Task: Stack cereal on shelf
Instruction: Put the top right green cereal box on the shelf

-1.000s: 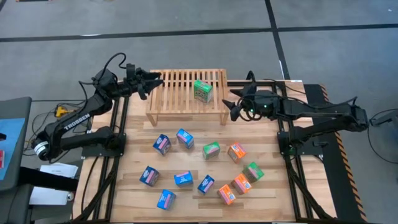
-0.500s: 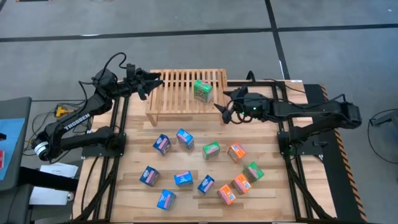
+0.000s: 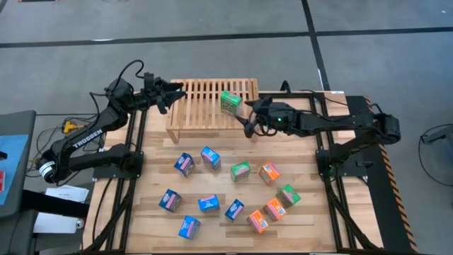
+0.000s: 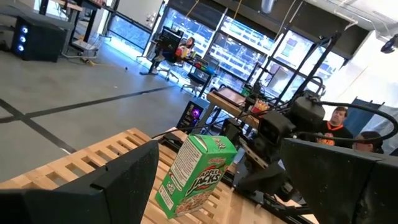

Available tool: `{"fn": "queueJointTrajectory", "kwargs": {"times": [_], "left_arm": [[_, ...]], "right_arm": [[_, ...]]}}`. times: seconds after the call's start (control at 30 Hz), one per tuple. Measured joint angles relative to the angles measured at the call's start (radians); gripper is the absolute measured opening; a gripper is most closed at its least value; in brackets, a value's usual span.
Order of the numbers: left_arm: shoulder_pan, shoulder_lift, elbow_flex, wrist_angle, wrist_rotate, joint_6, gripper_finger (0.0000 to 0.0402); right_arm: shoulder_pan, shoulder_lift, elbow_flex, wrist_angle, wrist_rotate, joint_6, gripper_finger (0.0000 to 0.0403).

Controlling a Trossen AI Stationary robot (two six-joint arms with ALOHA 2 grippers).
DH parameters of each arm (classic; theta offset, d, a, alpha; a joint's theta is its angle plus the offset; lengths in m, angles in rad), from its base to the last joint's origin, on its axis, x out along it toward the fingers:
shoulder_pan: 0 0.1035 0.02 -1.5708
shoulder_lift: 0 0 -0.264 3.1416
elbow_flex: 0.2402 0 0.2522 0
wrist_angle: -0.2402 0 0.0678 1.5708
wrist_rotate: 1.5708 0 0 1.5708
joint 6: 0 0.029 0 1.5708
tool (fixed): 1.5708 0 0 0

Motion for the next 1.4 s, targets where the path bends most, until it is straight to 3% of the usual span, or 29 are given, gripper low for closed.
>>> {"fn": "queueJointTrajectory", "kwargs": {"times": [0.4, 0.73, 1.17, 1.4], "left_arm": [[0.0, 0.0, 0.0, -0.006, -0.005, 0.04, 0.0325], [0.0, 0.001, 0.0, -0.039, -0.007, 0.072, 0.0325], [0.0, 0.054, 0.0, -0.058, 0.064, 0.081, 0.0325], [0.0, 0.085, 0.0, -0.045, 0.093, 0.072, 0.0325]], "right_arm": [[-0.033, 0.134, 0.132, -0.049, -0.012, -0.024, 0.0357], [-0.05, 0.135, 0.136, -0.064, -0.026, -0.021, 0.0272], [-0.064, 0.135, 0.136, -0.064, -0.098, 0.013, 0.0259], [-0.064, 0.135, 0.136, -0.064, -0.101, 0.023, 0.023]]}}
